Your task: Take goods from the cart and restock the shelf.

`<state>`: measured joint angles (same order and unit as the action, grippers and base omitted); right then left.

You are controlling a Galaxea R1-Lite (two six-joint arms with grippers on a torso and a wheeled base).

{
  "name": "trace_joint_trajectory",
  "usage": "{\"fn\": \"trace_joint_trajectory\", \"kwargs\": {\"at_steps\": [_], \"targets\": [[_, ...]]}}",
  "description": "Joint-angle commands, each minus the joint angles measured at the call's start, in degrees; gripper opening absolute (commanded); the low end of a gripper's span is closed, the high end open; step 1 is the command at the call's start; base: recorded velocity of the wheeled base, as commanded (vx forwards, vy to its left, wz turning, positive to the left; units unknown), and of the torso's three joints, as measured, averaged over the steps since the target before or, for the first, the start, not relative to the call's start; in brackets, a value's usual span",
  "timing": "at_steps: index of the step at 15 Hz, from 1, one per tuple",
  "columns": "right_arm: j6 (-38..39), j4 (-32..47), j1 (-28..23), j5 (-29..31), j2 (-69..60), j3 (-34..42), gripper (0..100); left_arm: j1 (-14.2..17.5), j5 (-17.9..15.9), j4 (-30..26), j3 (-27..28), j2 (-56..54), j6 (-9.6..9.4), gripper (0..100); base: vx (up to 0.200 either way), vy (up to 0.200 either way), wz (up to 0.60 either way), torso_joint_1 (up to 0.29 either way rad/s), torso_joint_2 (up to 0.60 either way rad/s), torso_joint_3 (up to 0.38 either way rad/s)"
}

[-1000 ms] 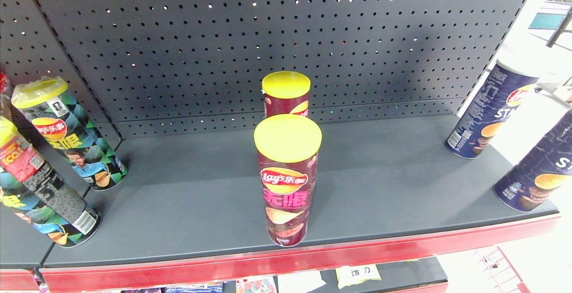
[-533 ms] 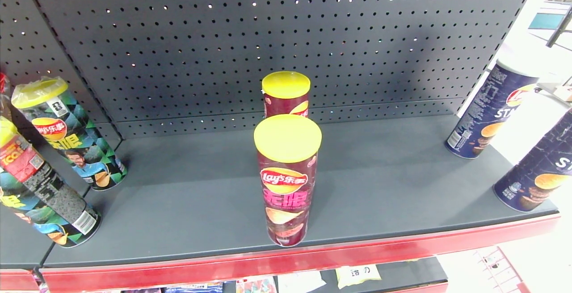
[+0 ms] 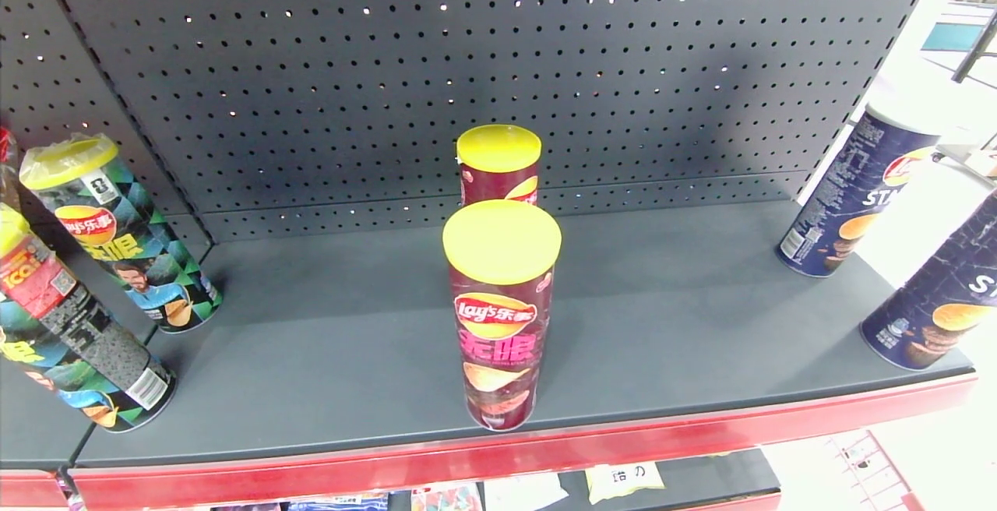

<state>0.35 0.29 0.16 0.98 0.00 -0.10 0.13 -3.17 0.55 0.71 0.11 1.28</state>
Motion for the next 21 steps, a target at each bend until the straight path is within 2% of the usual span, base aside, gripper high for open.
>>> {"fn": "trace_joint_trajectory", "kwargs": {"at_steps": [1, 2, 5, 6, 17, 21], "targets": [[0.0, -0.03, 0.02, -0.01, 0.0, 0.01, 100, 0.04, 0.18, -0.37, -0.71, -0.02, -1.72, 100, 0.0, 0.0, 0.0, 0.0, 0.0, 0.0], [0.0, -0.03, 0.02, -0.01, 0.0, 0.01, 100, -0.13, 0.27, -0.64, -0.62, 1.82, -1.1, 100, 0.0, 0.0, 0.0, 0.0, 0.0, 0.0], [0.0, -0.03, 0.02, -0.01, 0.0, 0.01, 100, -0.13, 0.27, -0.64, -0.71, -0.11, -0.93, 100, 0.0, 0.0, 0.0, 0.0, 0.0, 0.0], [0.0, 0.06, 0.02, 0.08, 0.0, 0.01, 100, -0.13, 2.82, -0.55, -0.71, -0.11, -0.75, 100, 0.0, 0.0, 0.0, 0.0, 0.0, 0.0], [0.0, -0.03, 0.02, 0.08, 0.0, 0.01, 100, -0.05, 2.99, -0.55, -0.71, -0.11, -1.19, 100, 0.0, 0.0, 0.0, 0.0, 0.0, 0.0], [0.0, -0.03, 0.02, 0.08, 0.0, 0.01, 100, -0.05, 2.99, -0.55, -0.71, -0.11, -1.19, 100, -0.2, 0.0, 0.0, 0.012, 0.0, 0.001]]}}
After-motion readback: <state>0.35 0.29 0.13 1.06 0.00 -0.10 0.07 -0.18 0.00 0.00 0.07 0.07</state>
